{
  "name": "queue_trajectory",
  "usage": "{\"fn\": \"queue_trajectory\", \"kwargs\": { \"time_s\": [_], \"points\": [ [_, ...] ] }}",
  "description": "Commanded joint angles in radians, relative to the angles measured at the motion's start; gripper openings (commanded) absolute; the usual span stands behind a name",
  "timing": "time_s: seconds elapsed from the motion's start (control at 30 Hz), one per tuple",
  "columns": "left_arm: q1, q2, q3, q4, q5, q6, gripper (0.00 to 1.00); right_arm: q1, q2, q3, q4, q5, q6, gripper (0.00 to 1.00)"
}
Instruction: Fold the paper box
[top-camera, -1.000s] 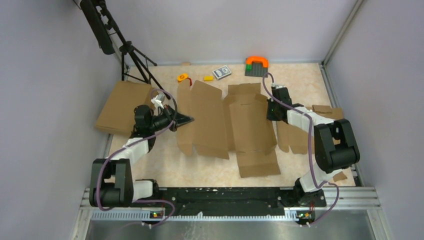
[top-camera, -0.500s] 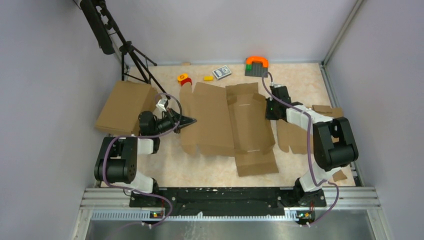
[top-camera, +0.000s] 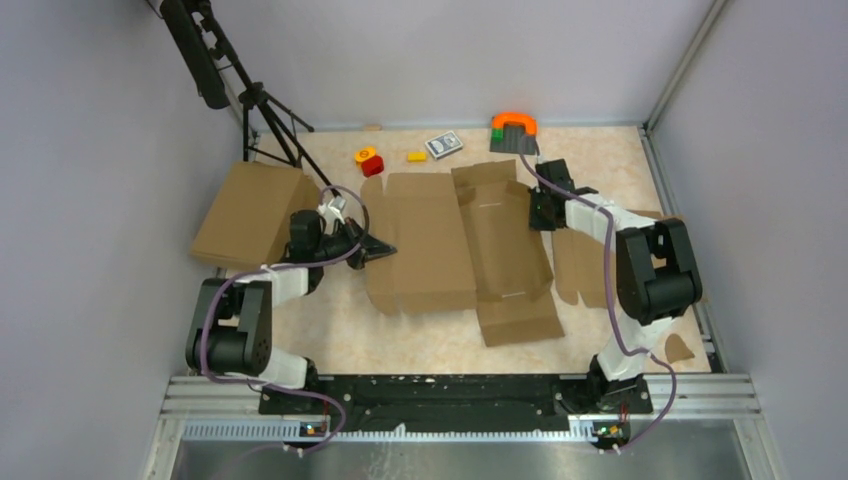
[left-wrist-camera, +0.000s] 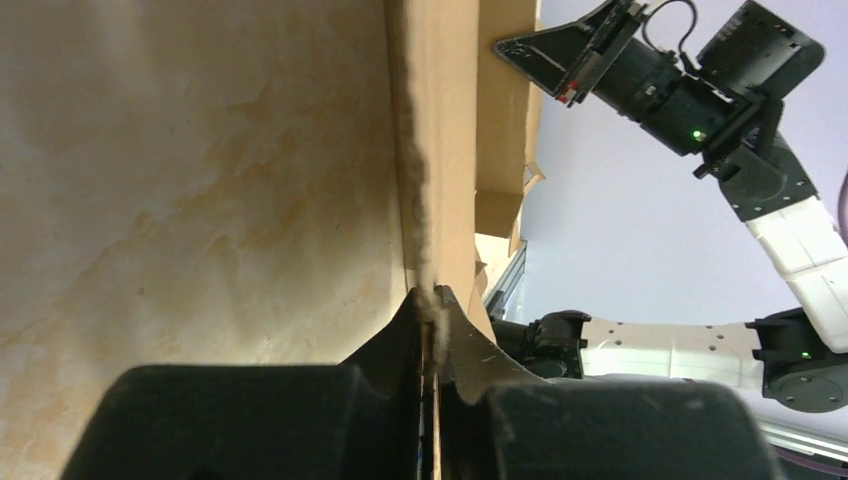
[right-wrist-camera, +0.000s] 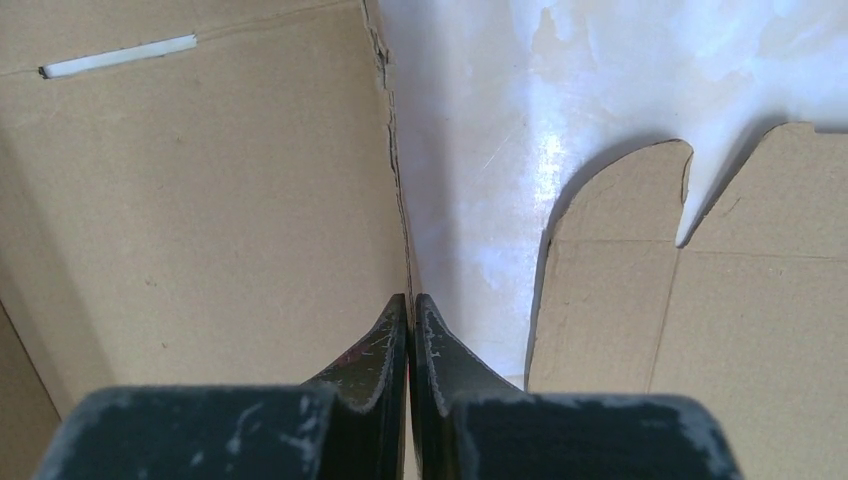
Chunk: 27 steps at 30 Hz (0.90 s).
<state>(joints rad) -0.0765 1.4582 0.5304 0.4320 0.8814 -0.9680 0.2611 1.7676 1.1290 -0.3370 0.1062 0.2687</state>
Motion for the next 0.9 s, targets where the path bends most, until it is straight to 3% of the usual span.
{"fn": "queue_trajectory", "kwargs": {
  "time_s": [0.0,0.33,0.67,0.87],
  "points": [
    [-0.019,0.02,0.034,-0.001,0.009,0.063,0.05,0.032,-0.023,0.035,0.026,-0.004,0.002,0.0],
    [-0.037,-0.234,0.056,0.002,-0.072,0.152,0.0,0.039,-0.203,-0.044,0.323,-0.079,0.037,0.0],
    [-0.066,-0.529,-0.018,0.054,-0.187,0.285,0.0,0.054,-0.311,-0.301,0.987,-0.142,0.02,0.0],
    [-0.203,-0.658,-0.099,0.024,-0.301,0.458,0.0,0.141,-0.276,-0.496,1.396,-0.067,-0.131,0.0]
  ]
}}
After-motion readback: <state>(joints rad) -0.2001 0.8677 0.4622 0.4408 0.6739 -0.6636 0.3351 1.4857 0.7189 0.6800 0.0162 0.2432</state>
